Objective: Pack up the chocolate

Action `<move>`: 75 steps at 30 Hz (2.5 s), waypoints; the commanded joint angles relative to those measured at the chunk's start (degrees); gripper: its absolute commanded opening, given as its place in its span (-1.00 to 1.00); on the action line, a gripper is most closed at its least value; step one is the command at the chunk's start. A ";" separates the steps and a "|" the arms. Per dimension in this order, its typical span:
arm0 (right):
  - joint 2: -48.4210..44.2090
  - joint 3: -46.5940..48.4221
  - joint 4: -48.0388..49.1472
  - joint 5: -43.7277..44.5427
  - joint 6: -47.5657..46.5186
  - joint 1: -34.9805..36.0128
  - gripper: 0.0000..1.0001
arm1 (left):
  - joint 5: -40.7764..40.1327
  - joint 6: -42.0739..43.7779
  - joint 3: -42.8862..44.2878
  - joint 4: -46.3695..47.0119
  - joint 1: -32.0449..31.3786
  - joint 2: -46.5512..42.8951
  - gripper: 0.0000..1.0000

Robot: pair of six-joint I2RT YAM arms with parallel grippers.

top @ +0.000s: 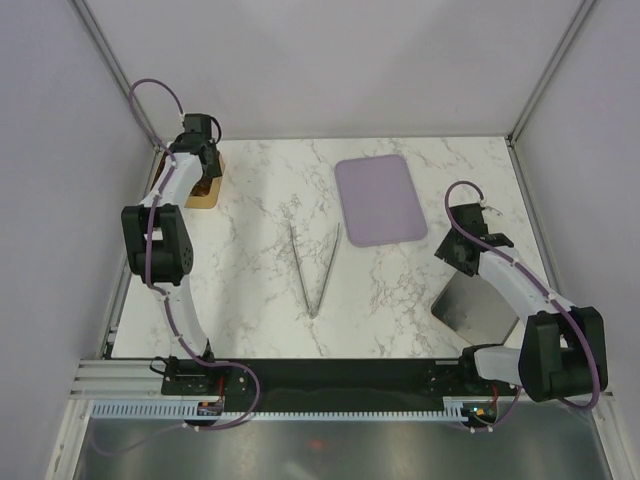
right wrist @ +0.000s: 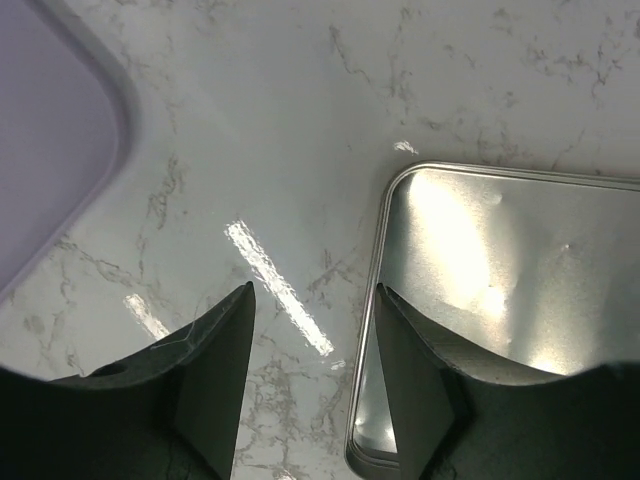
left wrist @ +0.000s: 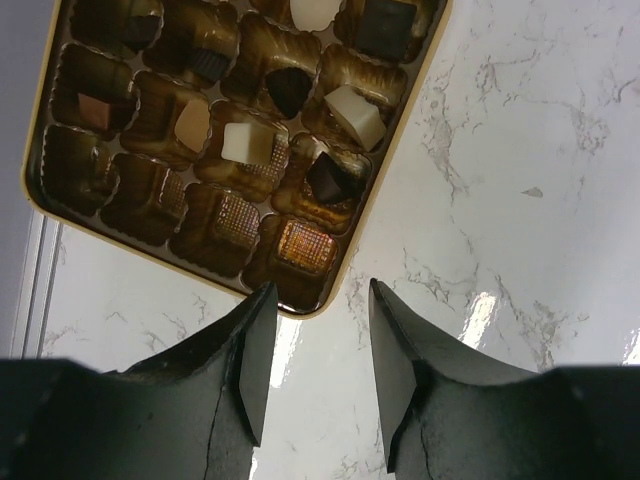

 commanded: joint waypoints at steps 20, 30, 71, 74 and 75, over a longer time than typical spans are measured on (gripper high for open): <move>5.43 -7.25 7.89 -1.98 2.94 -2.50 -0.04 | 1.74 3.27 -0.11 2.94 -0.06 5.75 -0.20; 4.55 -7.16 8.42 -2.60 1.10 -2.41 -0.16 | 2.97 1.69 -3.63 2.58 -0.06 4.70 -0.39; -13.90 4.15 5.52 -21.38 -7.77 -2.50 -1.00 | 28.30 -11.41 -19.36 -3.13 -13.15 -25.09 0.34; -14.61 8.21 8.58 -33.94 -6.38 -2.41 -1.00 | 42.89 -13.25 -20.06 -0.94 -13.41 -29.38 0.44; -15.31 10.31 9.82 -36.41 -5.15 -2.32 -1.00 | 46.79 -14.04 -20.67 2.37 -13.41 -30.45 0.46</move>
